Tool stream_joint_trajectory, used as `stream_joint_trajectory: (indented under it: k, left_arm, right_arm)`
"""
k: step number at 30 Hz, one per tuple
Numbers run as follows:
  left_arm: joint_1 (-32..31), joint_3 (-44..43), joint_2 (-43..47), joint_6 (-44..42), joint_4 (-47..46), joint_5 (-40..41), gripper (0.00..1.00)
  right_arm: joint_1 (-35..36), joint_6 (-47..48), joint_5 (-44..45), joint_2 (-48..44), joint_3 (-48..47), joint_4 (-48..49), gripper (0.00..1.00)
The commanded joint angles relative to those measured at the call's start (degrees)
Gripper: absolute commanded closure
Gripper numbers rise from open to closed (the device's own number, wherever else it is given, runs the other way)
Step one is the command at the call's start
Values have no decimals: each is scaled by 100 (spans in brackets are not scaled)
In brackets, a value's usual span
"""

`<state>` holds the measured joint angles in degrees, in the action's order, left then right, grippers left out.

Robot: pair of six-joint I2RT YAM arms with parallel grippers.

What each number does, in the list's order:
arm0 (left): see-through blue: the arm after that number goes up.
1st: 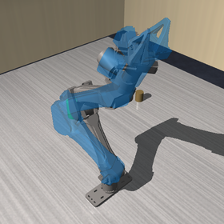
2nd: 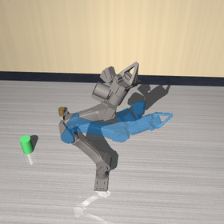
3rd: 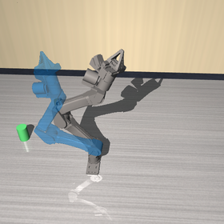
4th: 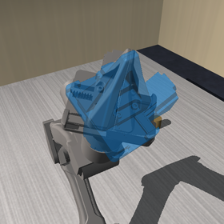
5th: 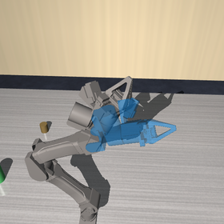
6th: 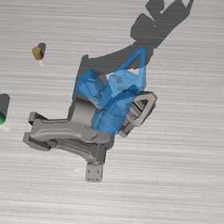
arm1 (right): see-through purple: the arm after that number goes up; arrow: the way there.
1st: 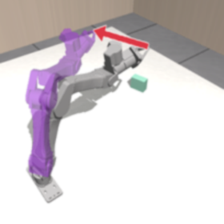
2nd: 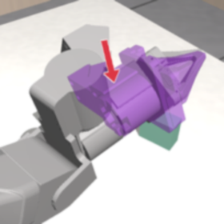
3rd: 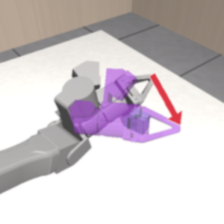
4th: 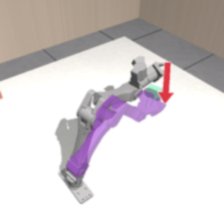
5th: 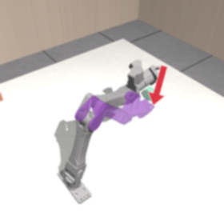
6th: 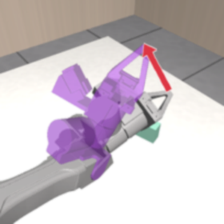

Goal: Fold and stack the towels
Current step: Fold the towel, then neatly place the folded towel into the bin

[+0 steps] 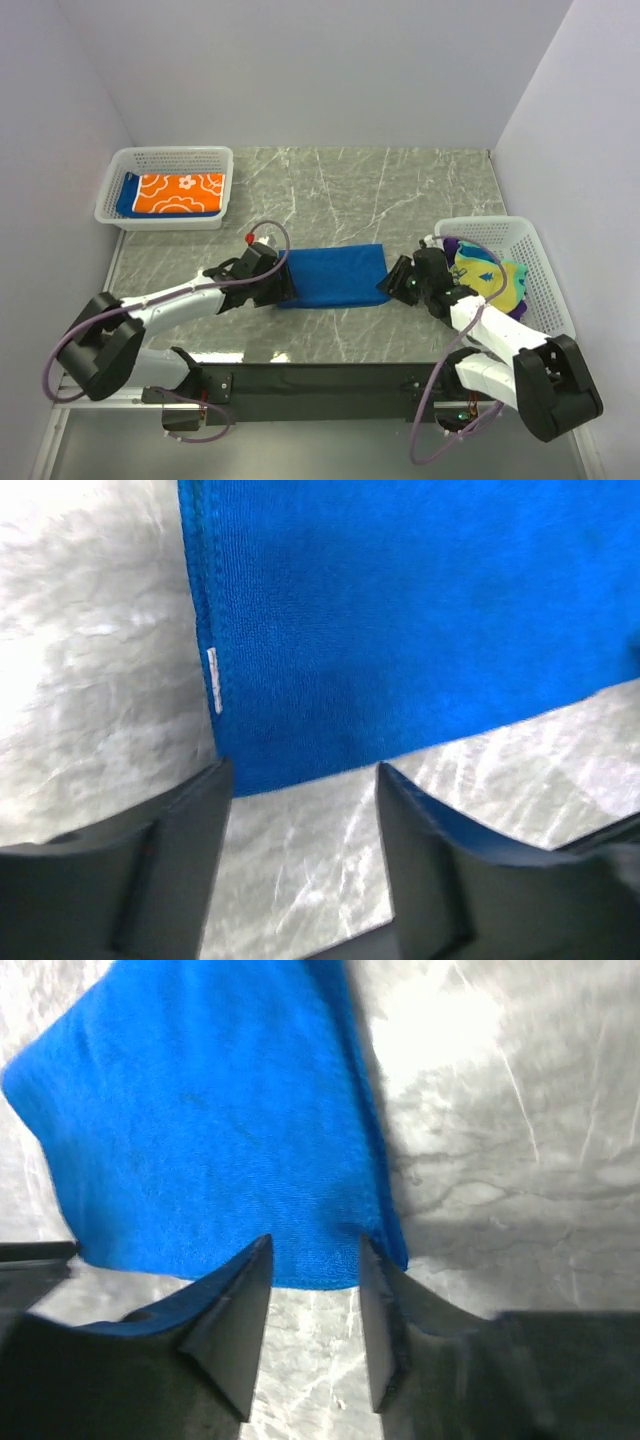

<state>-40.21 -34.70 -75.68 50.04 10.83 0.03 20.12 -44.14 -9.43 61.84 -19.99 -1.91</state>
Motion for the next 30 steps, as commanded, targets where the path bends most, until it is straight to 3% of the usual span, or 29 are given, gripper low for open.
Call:
stream_joint_trajectory:
  k: [1, 4, 7, 9, 15, 19, 23, 30]
  left_arm:
    - [48, -493, 518, -152, 489, 234, 31]
    - [57, -836, 808, -240, 815, 426, 19]
    - [223, -1038, 1037, -372, 1087, 593, 5]
    - [573, -1065, 1169, -556, 1307, 647, 1]
    - [1969, -750, 1538, -1144, 1668, 323, 1]
    - [2648, -609, 1714, -1532, 1878, 41, 1]
    - [2878, -415, 2135, -1576, 1721, -55, 1]
    - [3001, -257, 2005, -1647, 1554, -135, 1]
  right_arm:
    - [499, 897, 590, -225, -838, -722, 48]
    - [1001, 1381, 934, -59, -1558, -1047, 36]
    - [1721, 1706, 1056, 336, -2051, -1145, 34]
    - [2257, 1891, 1083, 731, -2272, -1110, 32]
    - [3785, 2488, 1557, 2295, -3519, -1355, 25]
    - [4351, 2788, 1822, 3297, -4467, -1566, 23]
    - [4658, 2946, 2155, 4140, -5067, -1795, 24]
    - [4764, 3017, 2516, 4880, -5639, -1953, 31]
